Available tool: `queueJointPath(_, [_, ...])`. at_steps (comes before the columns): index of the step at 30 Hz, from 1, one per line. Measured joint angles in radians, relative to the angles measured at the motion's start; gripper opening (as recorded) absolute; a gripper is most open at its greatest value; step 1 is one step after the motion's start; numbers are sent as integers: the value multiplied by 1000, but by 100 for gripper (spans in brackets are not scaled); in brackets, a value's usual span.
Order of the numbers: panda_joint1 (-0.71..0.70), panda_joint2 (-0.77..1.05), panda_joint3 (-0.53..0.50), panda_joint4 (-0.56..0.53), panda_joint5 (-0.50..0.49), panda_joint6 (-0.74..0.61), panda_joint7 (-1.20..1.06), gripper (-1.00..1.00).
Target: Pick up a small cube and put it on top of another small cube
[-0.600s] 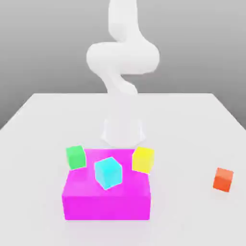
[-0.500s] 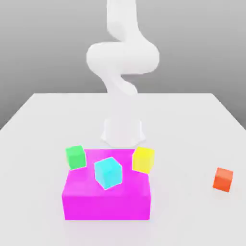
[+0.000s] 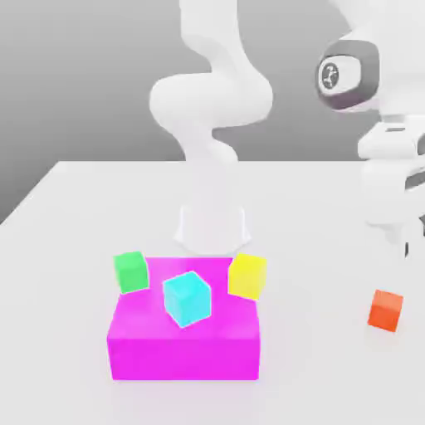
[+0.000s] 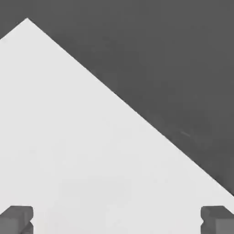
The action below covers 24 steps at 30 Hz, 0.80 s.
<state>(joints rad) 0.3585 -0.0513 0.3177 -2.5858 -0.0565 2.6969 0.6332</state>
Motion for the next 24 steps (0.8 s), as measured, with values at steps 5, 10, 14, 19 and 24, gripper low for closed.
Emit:
queueJointPath(5, [95,189,26,-60,-96,96,23,0])
queueJointPath(10, [208,372,-105,-33,-245,227,128,0])
queueJointPath(14, [234,403,-135,-25,-266,251,145,-100])
queueJointPath(19, [222,386,-121,-30,-255,239,136,-100])
queueJointPath(24, [145,215,-19,-69,-99,111,17,-100])
